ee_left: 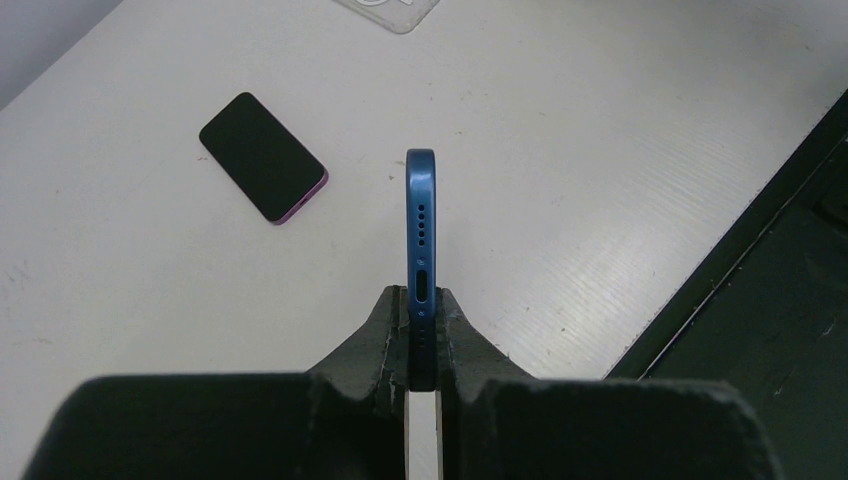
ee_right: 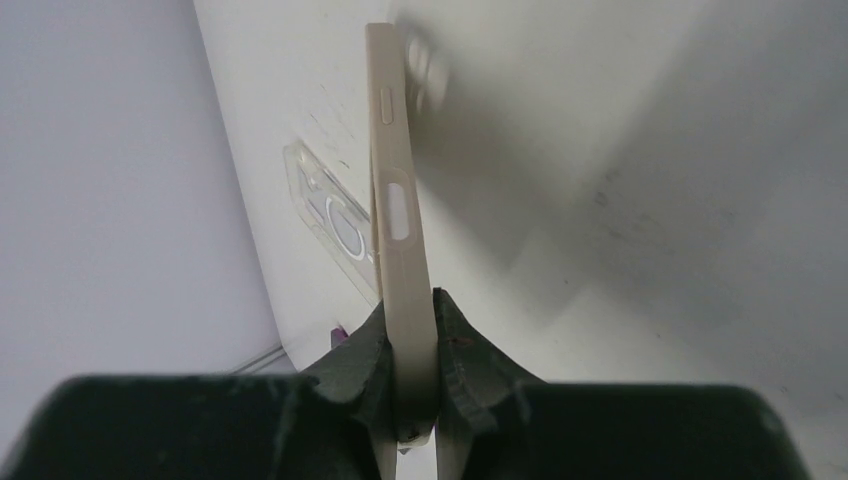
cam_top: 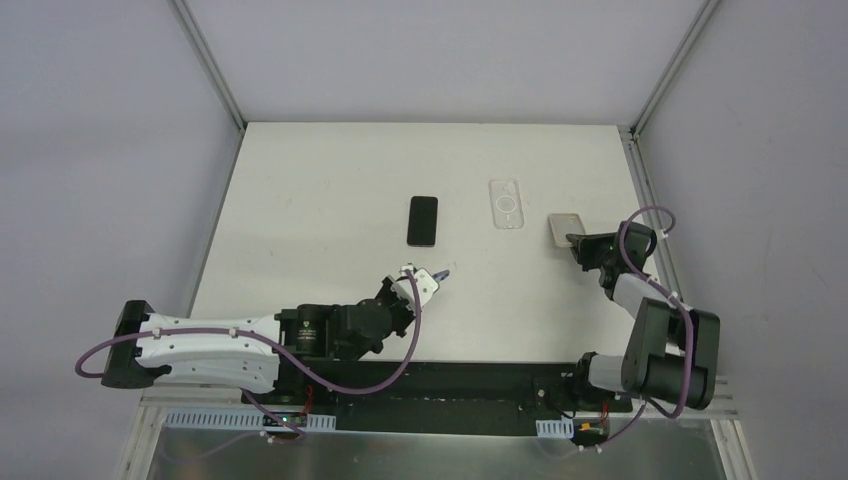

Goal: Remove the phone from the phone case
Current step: Place the phone case at the center of the board.

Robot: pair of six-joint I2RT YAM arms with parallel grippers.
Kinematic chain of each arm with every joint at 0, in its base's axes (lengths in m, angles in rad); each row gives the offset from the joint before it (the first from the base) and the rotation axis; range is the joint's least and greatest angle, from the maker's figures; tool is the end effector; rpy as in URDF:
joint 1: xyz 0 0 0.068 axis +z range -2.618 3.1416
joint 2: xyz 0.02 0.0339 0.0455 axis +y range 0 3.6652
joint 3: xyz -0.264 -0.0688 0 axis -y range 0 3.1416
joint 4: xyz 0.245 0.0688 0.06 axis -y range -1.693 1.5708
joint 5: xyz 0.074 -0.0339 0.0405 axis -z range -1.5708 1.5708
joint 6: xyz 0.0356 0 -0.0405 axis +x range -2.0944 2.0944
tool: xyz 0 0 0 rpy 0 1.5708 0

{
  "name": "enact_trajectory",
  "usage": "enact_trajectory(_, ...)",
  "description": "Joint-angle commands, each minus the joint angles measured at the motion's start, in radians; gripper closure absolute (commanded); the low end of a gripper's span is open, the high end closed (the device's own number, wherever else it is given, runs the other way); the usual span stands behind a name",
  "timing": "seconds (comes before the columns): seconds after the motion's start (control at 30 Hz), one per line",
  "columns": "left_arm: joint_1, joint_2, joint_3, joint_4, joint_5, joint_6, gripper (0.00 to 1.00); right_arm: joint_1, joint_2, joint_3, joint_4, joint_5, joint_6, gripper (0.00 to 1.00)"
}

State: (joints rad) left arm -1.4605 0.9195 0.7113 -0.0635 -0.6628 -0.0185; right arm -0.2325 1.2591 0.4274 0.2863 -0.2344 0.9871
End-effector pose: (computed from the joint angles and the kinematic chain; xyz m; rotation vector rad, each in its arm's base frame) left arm 0.0449 -0.2067 0.3041 0.8107 1.6143 -0.4503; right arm 0.2367 -0.0475 0.1678 1.1269 1.8646 0.6888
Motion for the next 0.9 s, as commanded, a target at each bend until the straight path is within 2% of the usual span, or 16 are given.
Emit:
enact_trajectory(0.0,-0.009,-0.058,-0.015,0.100,-0.018,-0.013,1.00,0.024,0.134,0.141,0.061,-0.030,0.001,1.00)
enact_trajectory(0.2,-0.009,-0.050,-0.017,0.112,-0.007,-0.009,1.00,0.094,0.278,0.270,-0.026,-0.018,-0.041,1.00)
enact_trajectory(0.43,-0.009,-0.003,0.005,0.124,0.017,-0.001,1.00,0.118,0.383,0.337,-0.074,-0.013,-0.047,1.00)
enact_trajectory(0.87,-0.009,0.063,0.016,0.160,0.057,-0.021,1.00,0.185,0.420,0.476,-0.280,0.045,-0.185,1.00)
